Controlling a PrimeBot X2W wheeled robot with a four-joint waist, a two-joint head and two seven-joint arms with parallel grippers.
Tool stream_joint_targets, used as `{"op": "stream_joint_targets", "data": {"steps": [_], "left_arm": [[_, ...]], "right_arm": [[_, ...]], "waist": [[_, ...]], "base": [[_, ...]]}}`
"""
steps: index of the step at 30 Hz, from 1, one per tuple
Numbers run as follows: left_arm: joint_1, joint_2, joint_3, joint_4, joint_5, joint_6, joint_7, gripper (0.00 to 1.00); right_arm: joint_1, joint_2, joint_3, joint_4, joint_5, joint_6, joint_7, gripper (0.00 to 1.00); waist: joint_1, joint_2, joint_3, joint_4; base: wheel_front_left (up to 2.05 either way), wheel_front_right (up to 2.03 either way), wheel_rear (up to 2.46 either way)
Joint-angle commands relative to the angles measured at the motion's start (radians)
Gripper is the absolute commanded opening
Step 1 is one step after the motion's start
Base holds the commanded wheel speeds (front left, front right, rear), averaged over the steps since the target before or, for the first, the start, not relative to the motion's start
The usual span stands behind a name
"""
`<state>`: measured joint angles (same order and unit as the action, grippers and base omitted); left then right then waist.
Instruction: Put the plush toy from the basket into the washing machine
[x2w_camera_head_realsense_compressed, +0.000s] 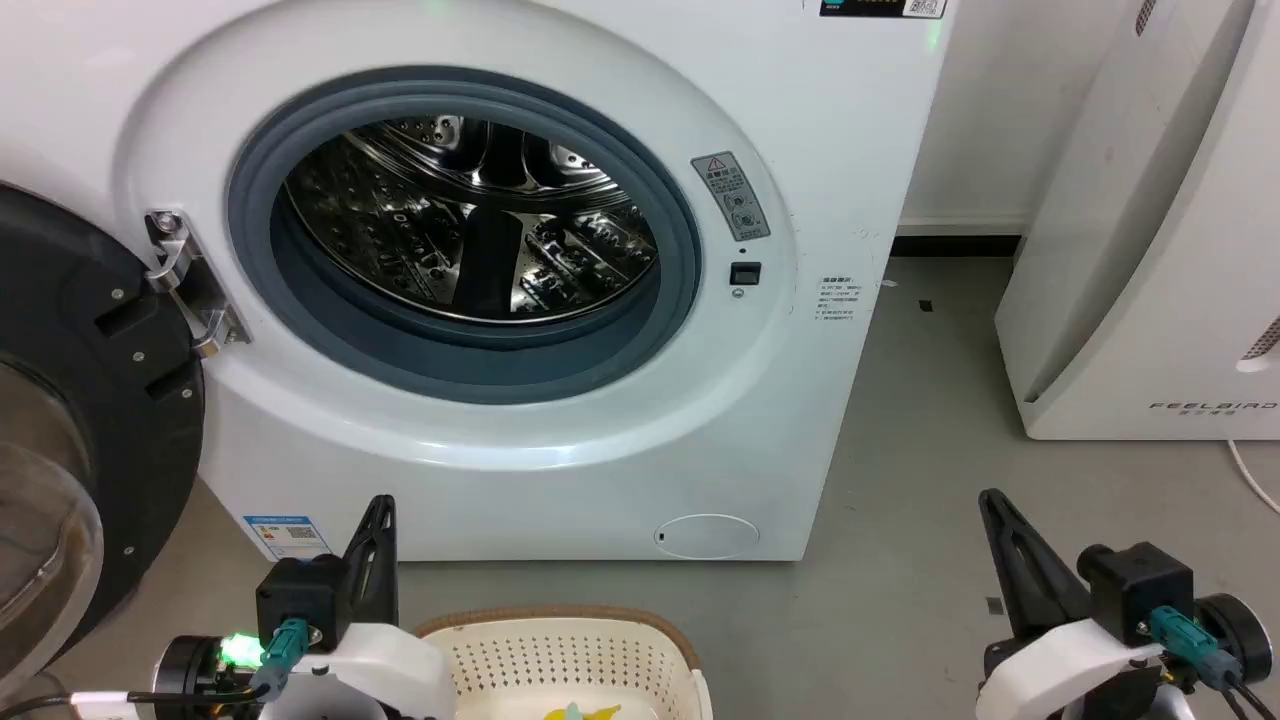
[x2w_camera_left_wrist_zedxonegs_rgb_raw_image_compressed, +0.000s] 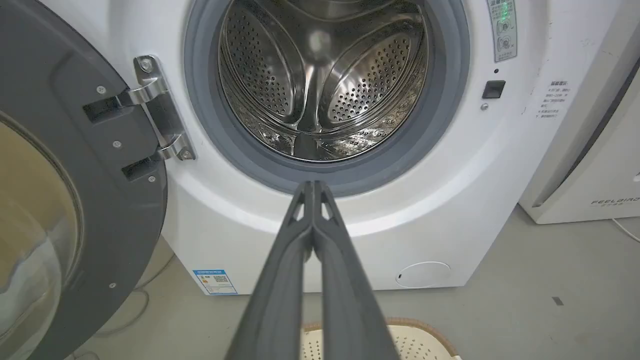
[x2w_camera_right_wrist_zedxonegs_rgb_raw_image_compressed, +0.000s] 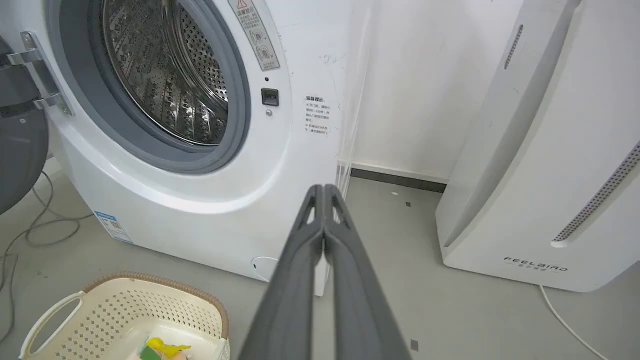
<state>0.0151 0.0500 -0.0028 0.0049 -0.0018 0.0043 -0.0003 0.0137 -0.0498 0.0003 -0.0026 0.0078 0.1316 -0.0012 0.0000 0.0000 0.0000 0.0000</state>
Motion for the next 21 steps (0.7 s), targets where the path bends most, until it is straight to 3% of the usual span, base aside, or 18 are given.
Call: {"op": "stream_joint_targets", "data": {"steps": [1,11,12,21], "left_arm": [[-0.015,0.000,0.003,-0.005,0.002,-0.004,0.000,0.00],[-0.015,0.000,0.003,-0.005,0.002,-0.004,0.000,0.00],[0.000,0.000,0.000,0.000,0.000,0.000,0.000,1.00],[-0.004,0.000,-0.009,0.009,-0.008,0.012,-0.012,1.00]], "right_arm": [[-0.014,0.000,0.000,0.003,-0.008,-0.001,0.001,0.00],[-0.014,0.000,0.000,0.003,-0.008,-0.001,0.001,0.00],[0.000,0.000,0.000,0.000,0.000,0.000,0.000,1.00],[0.000,0.000,-0.005,-0.003,0.014,0.000,-0.012,1.00]], "waist": [[0.0000,0.0000,0.000,0.000],[0.0000,0.0000,0.000,0.000],[0.0000,0.0000,0.000,0.000],[0.0000,0.0000,0.003,0.000]], "base": [[0.00,0.00,0.00],[0.00,0.00,0.00],[0.00,0.00,0.00],[0.00,0.00,0.00]]}}
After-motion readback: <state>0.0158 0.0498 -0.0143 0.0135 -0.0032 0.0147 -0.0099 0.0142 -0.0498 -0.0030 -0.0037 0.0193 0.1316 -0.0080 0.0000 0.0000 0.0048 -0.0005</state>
